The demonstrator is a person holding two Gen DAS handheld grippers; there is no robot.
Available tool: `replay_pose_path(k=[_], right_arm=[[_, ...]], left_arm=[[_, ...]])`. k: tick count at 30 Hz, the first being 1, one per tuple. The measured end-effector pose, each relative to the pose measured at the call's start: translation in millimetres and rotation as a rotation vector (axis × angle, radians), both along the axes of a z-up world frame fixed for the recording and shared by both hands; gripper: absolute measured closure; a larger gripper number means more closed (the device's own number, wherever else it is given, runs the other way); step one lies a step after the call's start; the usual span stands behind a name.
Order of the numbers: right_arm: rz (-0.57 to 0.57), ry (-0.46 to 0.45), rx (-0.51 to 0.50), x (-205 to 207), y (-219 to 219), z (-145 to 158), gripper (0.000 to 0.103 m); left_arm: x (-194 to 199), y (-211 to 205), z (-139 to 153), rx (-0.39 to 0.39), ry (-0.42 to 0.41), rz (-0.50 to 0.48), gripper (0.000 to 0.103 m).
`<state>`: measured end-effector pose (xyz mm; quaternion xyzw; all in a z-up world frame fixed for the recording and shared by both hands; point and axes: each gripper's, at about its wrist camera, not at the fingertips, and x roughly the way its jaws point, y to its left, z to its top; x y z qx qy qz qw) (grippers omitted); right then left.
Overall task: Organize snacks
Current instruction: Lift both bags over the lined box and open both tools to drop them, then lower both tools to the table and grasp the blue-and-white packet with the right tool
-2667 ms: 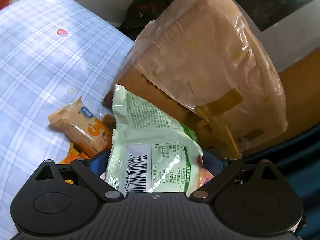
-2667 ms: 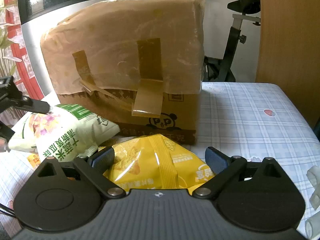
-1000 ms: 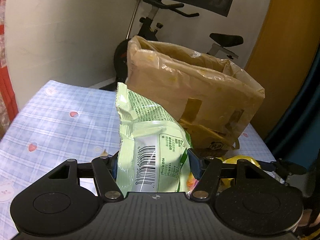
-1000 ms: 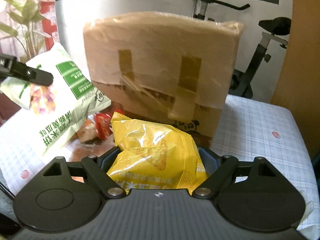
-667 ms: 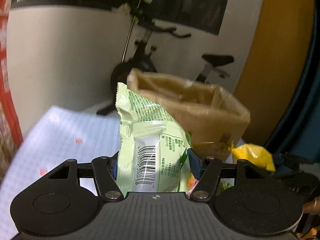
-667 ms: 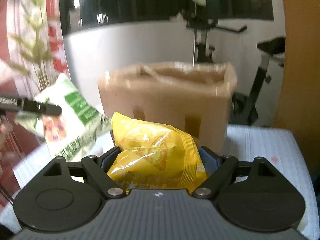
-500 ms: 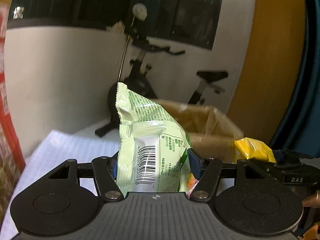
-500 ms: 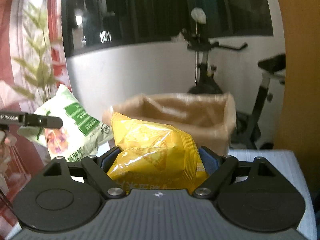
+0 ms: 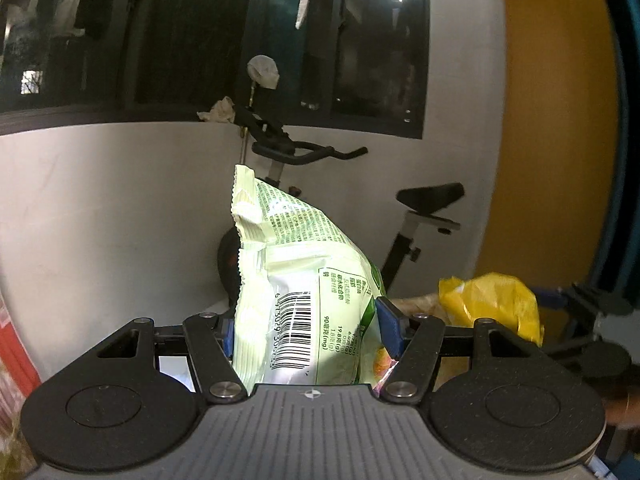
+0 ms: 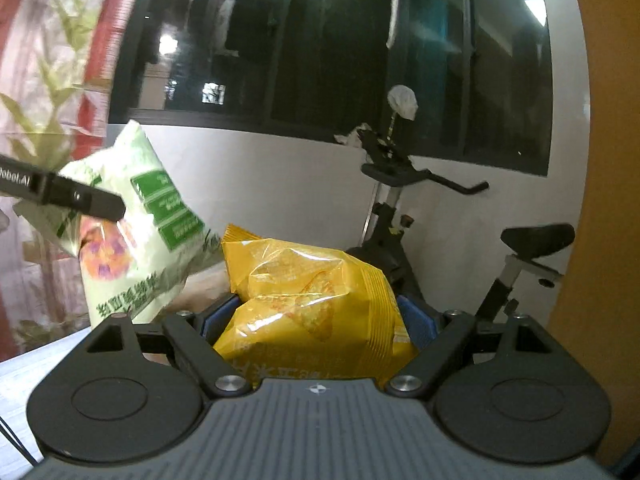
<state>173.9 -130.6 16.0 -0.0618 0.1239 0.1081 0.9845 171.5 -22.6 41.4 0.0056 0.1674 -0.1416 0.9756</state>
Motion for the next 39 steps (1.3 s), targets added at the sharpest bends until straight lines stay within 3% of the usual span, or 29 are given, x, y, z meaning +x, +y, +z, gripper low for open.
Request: replay_pose_path(k=[7,16,19,20,25,35,39], right_arm=[[-0.023,0.049,0.076,45,-2,-26,0.017],[-0.063,0.108,0.11,74,-10,-45,0.015],[-0.07,0.105,0.11,74,-11,-50,0.011],[-0.068,0.102,0.106,73,-10,-51,0.008],[-0.067,0.102,0.071,66,-6,-53,0.008],[-0.04,0.078,0.199,17,-15,-38,0.008],[-0.054,0.057,0.188,-14,-12,-39,0.008]], left_arm=[[47,-22,-14,0.097,0.004,0.032,0.037],[90,-31,-44,0.128,0.111,-0.002,0.034],[95,-30,-49,0.137,0.137,-0.011,0.023],[95,-30,-51,0.139,0.144,-0.008,0.019],[83,-20,-58,0.121,0.157,-0.011,0.018],[40,9,-53,0.077,0.141,-0.004,0.019],[12,22,-59,0.049,0.135,-0.028,0.019]])
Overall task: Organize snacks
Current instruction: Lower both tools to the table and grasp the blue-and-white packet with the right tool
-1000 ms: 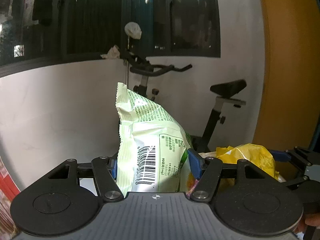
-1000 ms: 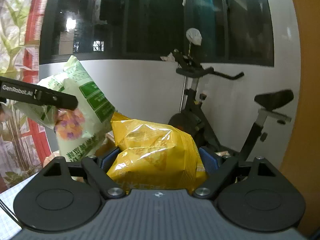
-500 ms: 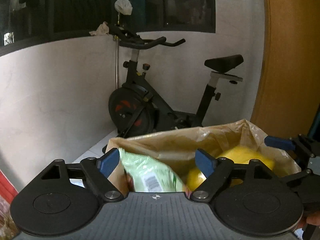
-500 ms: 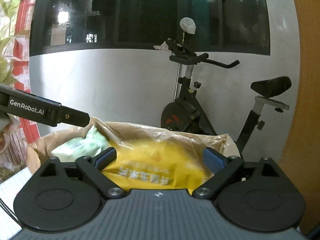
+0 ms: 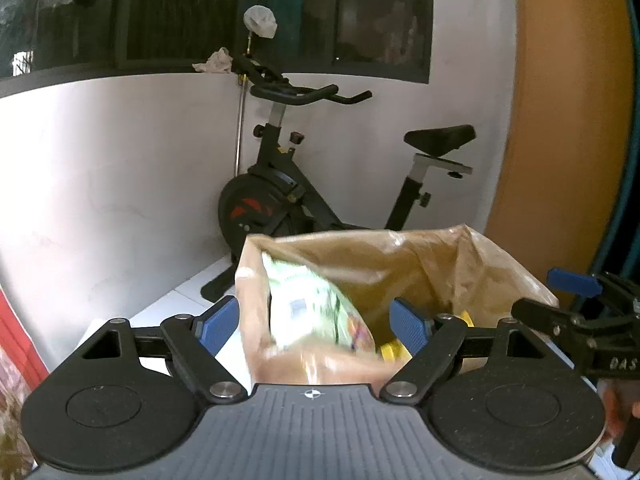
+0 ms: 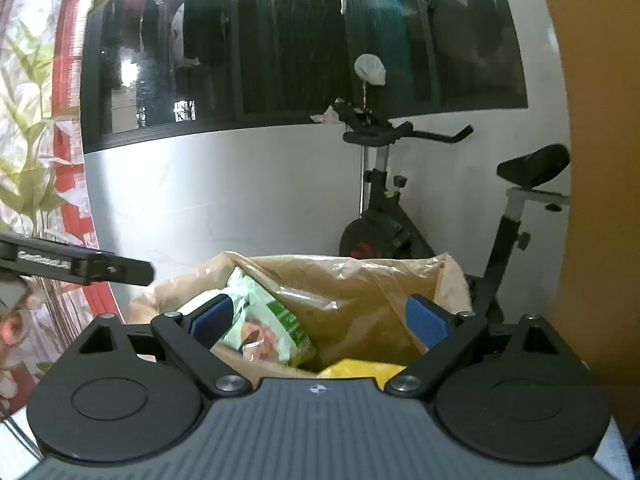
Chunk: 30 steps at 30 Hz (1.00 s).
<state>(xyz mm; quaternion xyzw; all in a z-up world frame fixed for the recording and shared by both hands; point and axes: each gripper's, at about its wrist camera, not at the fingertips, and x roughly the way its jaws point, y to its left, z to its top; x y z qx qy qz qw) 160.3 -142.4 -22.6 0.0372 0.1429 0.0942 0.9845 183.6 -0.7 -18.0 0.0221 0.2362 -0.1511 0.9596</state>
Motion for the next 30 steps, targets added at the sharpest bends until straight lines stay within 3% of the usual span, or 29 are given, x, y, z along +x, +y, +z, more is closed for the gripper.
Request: replay_pose_path(k=[12,16,22,25,30], right_arm=[[-0.033,0.062,-0.013,-59,-1,-49,0.01],[-0.004,0.1,-0.067,-73,4,-75,0.02],[0.092,0.262,-0.11,-83,6,-124,0.026],[0.176,0.339,-0.183,-89,8,-145,0.026],[0.261,0.38,-0.24,-90,7,-158,0.026]], left_arm=[[-64,38,-53,-0.049,0.069,0.067,0.02],[-71,43,-76,-0.099,0.133,0.11,0.022],[-81,30,-100,-0.083,0.186,0.134,0.022],[-84,29,-107,-0.094,0.207,0.131,0.022],[-85,27,-119,-0.074,0.238,0.139,0.023]])
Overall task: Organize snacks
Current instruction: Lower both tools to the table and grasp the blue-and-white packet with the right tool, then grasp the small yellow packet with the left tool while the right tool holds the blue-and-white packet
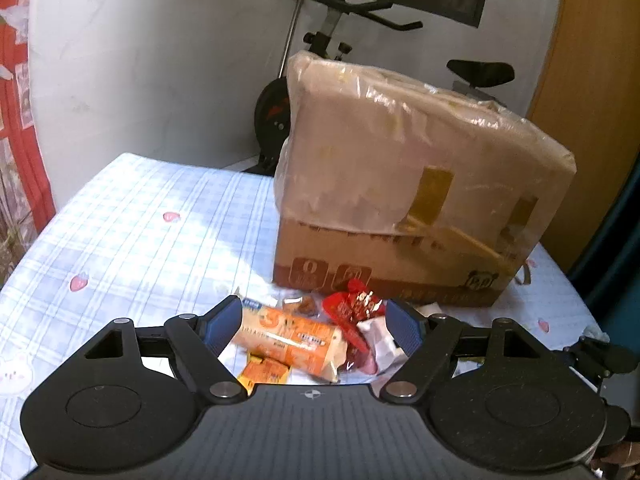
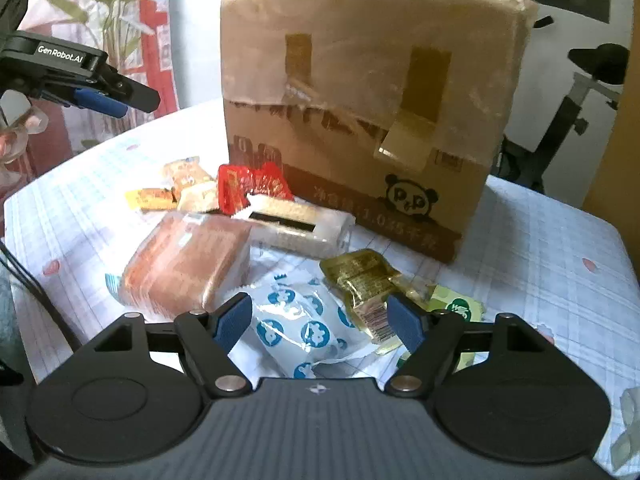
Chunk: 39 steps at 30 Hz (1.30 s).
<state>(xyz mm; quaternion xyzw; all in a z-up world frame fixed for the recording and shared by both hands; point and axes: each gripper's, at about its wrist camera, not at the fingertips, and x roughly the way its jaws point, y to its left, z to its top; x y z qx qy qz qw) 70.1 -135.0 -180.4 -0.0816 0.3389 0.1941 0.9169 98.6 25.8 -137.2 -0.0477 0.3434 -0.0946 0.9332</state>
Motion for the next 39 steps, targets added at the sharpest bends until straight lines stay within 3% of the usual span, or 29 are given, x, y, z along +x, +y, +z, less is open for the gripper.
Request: replay_pose_path(k=[8,17,24,31,39], right_arm=[[0.111,0.077,-0.031,23,14,-12,0.028],[0.081,0.117,0.053,20,8,-17,0.052],[-0.054,0.058,0.121,15,5,-25,0.053],[-0.095,0.018,0.128,8,4,-30,0.053],[-0.11,0.009,0.116,10,4,-32,0.052]], left_arm=[[-6,3,-6,0.018,0.005,0.008,0.023],[-12,22,-17,0.024,0.028,0.025,0.028],[-17,34,-30,0.081,0.065,0.038,0.029],[-18,30,-42,0.138,0.072,-0.033,0.031],[6,13,-53,0.249,0.071,-0.162,0.037]])
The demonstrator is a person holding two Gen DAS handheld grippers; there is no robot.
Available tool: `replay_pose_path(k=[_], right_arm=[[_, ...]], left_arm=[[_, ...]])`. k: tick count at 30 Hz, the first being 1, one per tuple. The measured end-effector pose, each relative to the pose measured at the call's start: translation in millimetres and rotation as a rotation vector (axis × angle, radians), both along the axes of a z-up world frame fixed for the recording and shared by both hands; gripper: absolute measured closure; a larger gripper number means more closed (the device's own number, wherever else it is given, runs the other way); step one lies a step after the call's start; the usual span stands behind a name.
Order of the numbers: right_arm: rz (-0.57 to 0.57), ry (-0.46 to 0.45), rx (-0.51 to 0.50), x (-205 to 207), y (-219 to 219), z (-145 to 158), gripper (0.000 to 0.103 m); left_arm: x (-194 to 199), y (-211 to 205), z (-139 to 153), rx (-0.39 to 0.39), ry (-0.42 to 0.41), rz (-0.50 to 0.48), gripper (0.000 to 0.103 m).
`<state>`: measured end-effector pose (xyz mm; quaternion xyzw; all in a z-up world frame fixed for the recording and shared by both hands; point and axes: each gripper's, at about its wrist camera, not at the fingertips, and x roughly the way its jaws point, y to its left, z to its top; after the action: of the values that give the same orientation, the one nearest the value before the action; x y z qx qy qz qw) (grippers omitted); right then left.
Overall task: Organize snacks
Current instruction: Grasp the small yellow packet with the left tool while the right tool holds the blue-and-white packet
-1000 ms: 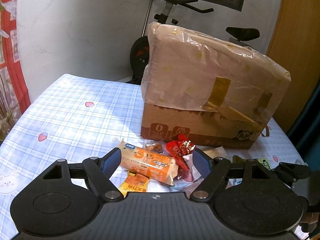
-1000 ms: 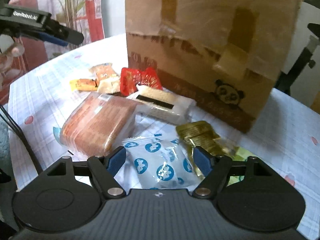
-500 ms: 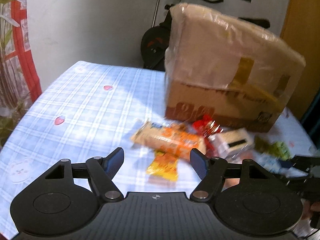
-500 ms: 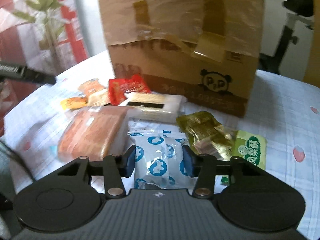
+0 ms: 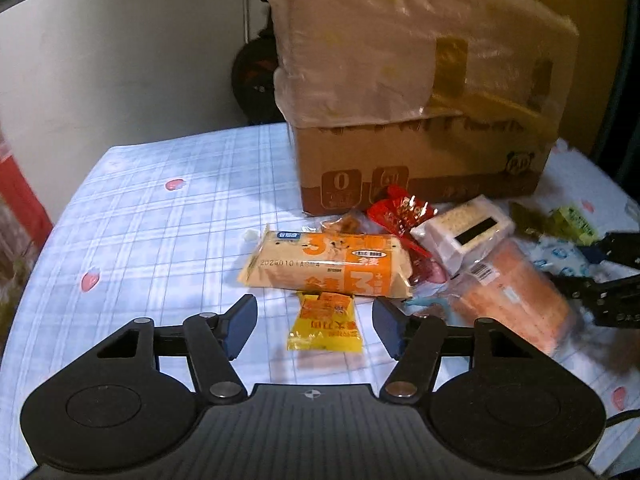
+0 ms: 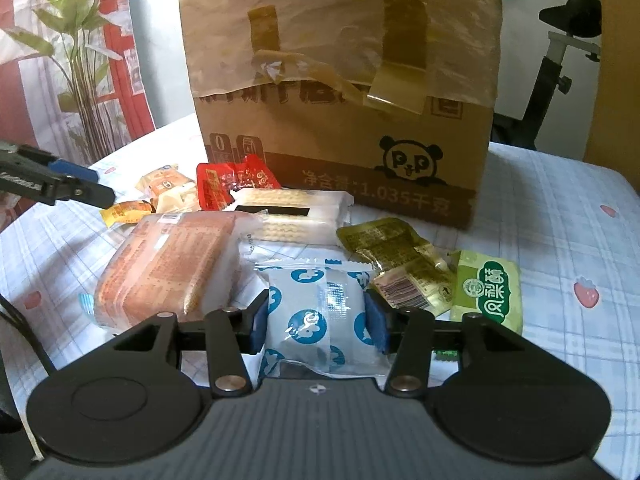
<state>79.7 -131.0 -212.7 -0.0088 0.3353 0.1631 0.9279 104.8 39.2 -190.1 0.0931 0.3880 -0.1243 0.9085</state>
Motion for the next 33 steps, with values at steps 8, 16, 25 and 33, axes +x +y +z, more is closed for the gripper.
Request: replay_pose_path(k=[8,16,25,33], right_arm=[[0.0,0.0,0.008,0,0,-1,0.052],[-0.001,0.003,0.021,0,-2,0,0.052],[-0.001,0.003,0.025,0,-3,0,0.052],[-0.002,0.003,0.022,0,-3,-1,0.052]], left_arm=[[22,-8,-21,-0.001,0.072,0.027,0.045],[20,-5,-29,-0.117,0.107,0.09,0.062],[-13,-3,-31,-0.14,0.098,0.154,0.063],[-10,-8,-30,-0.075,0.093,0.152,0.059]])
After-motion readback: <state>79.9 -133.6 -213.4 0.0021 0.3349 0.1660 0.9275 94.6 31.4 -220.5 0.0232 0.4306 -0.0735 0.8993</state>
